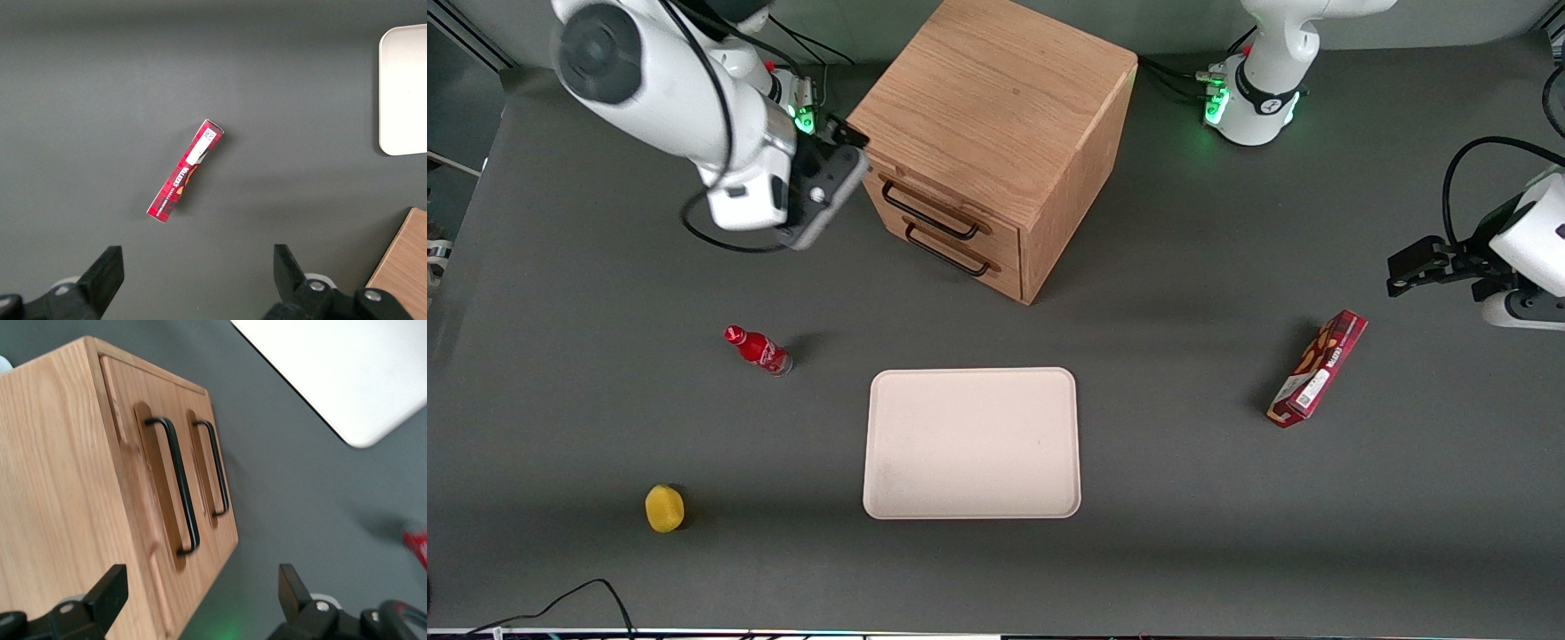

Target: Open upper drawer

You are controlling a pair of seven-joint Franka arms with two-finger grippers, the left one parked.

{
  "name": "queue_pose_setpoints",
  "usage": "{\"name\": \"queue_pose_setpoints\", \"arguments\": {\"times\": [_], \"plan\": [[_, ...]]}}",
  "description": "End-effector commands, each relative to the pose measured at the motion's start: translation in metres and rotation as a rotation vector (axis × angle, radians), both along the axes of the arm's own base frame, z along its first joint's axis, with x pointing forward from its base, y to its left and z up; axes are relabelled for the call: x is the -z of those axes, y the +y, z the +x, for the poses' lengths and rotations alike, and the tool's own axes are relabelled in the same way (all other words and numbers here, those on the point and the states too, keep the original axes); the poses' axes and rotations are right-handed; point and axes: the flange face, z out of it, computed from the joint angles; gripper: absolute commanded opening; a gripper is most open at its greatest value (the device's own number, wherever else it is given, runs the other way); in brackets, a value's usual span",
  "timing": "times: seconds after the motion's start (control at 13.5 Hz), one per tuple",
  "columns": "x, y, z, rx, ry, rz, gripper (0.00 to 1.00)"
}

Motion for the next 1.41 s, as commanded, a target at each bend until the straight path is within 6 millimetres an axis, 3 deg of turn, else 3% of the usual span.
{"name": "queue_pose_setpoints", "arguments": {"times": [0.0,0.22,0.44,0.89,1.33], "plan": [[0.045,0.016,0.011,-0.026,0.015,0.064,1.00],[0.082,0.024,0.018,-0.008,0.019,0.081,1.00],[0.111,0.032,0.003,-0.012,0.020,0.071,1.00],[0.126,0.034,-0.016,-0.027,0.041,0.044,1.00],[0.142,0.035,-0.023,-0.003,0.055,0.060,1.00]]}}
